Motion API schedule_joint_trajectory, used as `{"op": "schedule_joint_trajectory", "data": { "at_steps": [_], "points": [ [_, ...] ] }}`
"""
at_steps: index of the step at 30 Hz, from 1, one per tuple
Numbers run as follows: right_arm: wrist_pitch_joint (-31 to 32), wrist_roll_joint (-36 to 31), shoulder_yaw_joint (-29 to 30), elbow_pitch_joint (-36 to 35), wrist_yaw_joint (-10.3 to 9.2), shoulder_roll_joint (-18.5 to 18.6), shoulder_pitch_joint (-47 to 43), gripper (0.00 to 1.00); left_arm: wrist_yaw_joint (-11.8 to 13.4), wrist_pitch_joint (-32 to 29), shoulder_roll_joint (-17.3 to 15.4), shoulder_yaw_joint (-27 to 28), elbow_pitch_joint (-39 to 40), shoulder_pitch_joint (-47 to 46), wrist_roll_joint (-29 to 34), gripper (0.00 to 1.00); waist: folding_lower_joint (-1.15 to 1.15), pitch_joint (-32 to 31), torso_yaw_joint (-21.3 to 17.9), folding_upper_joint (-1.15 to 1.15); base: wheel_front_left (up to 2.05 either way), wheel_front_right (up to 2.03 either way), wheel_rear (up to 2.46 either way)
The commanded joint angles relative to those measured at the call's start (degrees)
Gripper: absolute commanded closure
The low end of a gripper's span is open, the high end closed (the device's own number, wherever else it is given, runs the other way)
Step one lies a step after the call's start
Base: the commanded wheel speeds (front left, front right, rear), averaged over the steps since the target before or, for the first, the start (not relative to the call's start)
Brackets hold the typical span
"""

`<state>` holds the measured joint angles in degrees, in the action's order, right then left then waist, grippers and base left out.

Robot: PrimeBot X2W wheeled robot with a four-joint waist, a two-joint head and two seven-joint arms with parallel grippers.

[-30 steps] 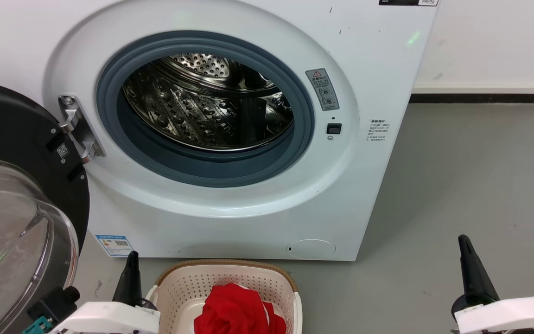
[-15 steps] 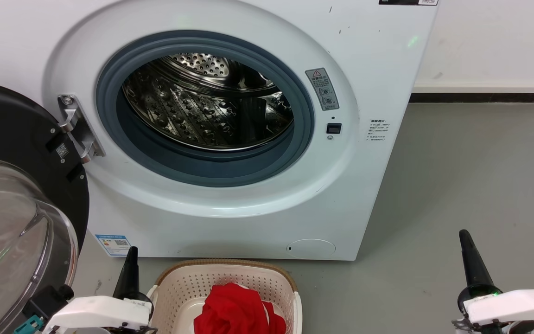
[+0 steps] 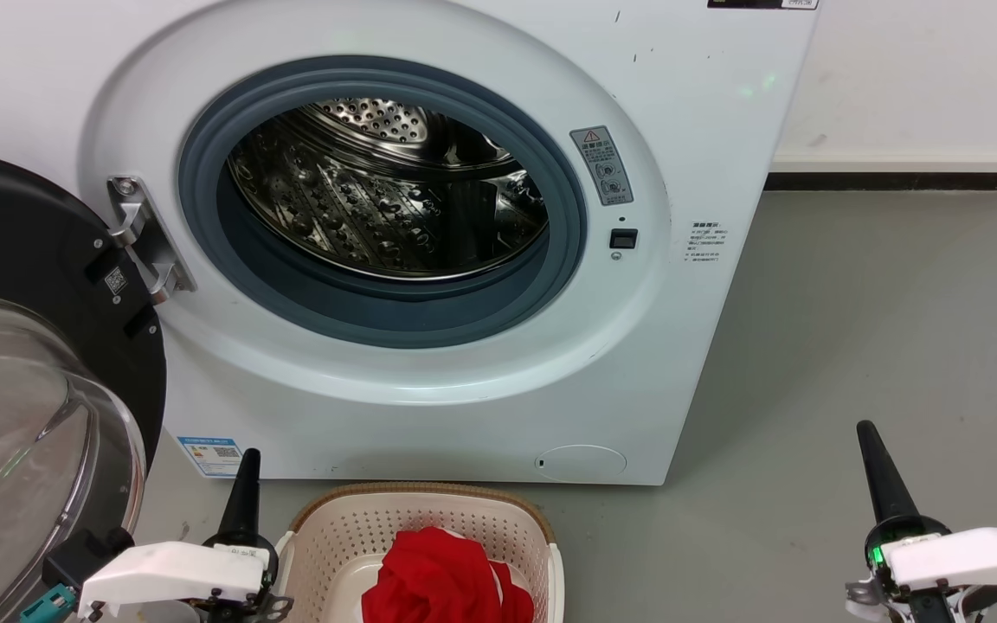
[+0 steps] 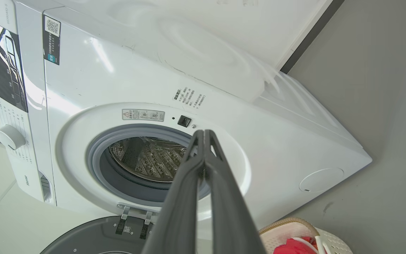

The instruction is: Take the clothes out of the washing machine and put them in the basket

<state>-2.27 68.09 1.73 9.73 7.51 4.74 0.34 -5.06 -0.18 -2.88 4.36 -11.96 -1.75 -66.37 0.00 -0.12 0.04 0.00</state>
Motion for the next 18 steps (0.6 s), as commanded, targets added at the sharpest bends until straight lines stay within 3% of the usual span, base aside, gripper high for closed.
{"op": "schedule_joint_trajectory", "data": {
  "at_steps": [1,18],
  "points": [
    [0.4,1.6,0.2,-0.1,-0.01,0.3,1.9,1.0,-0.4,-0.4,0.0,0.3,0.2,-1.5,-1.4,1.0,0.0,0.0,0.0,0.0,0.0,0.0,0.0],
    [2.8,10.9,1.0,1.5,-0.01,0.2,3.4,1.0,-1.2,-2.8,0.0,1.0,-0.7,-2.7,-10.6,1.0,0.0,0.1,0.0,0.0,0.0,0.0,0.0]
  ]
}}
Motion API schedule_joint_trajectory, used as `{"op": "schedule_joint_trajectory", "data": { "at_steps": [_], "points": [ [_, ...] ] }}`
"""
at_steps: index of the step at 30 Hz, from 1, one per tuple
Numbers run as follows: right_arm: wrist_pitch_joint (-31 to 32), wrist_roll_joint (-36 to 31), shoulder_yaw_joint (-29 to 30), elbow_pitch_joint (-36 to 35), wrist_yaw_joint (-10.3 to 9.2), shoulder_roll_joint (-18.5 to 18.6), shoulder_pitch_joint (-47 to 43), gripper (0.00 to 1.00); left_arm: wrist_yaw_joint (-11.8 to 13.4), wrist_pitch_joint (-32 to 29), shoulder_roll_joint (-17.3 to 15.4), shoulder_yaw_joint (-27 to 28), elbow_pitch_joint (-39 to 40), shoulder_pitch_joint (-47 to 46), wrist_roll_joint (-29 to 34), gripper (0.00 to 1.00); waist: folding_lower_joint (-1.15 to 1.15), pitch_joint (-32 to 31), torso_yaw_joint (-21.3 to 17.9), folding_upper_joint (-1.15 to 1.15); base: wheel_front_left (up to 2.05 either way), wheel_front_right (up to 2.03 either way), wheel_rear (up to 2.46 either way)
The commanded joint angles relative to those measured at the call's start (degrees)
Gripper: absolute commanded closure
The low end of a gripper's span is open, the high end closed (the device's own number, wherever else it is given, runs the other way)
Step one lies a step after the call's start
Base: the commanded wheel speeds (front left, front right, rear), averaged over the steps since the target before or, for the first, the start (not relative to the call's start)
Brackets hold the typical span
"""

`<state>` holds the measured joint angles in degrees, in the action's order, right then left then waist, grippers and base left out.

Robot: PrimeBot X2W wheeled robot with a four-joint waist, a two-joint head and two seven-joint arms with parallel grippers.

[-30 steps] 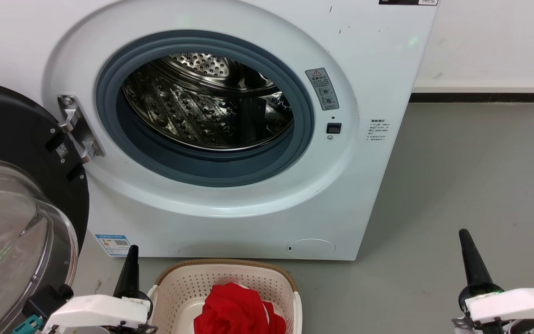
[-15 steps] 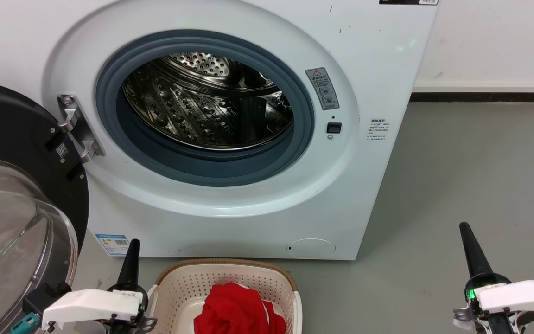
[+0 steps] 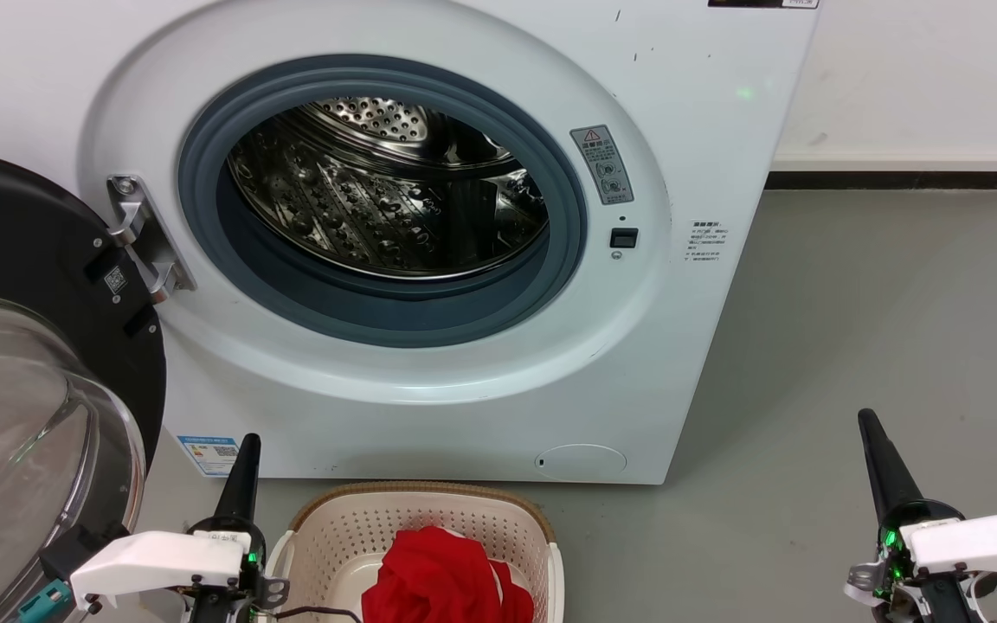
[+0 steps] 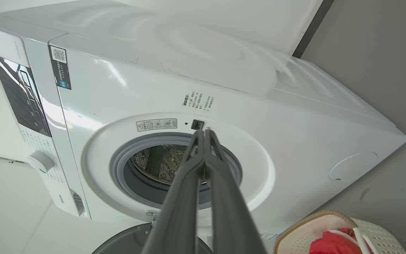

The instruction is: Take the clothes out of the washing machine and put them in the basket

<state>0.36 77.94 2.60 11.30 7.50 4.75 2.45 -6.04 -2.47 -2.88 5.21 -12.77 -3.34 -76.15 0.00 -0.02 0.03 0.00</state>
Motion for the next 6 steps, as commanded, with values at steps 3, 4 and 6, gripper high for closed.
{"op": "schedule_joint_trajectory", "data": {
  "at_steps": [3,4,6],
  "points": [
    [0.7,2.5,0.3,0.3,0.0,0.2,1.6,1.0,-0.4,-0.8,0.0,0.3,0.0,-1.3,-2.4,1.0,0.0,0.0,0.0,0.0,0.0,0.0,0.0],
    [0.7,3.1,0.3,0.3,-0.01,0.2,1.6,1.0,-0.4,-0.9,0.0,0.3,-0.1,-1.4,-2.9,1.0,0.0,0.0,0.0,0.0,0.0,0.0,0.0],
    [1.0,4.0,0.4,0.5,-0.01,0.1,1.7,1.0,-0.5,-1.1,0.0,0.4,-0.1,-1.6,-3.8,1.0,0.0,0.0,0.0,0.0,0.0,0.0,0.0]
  ]
}}
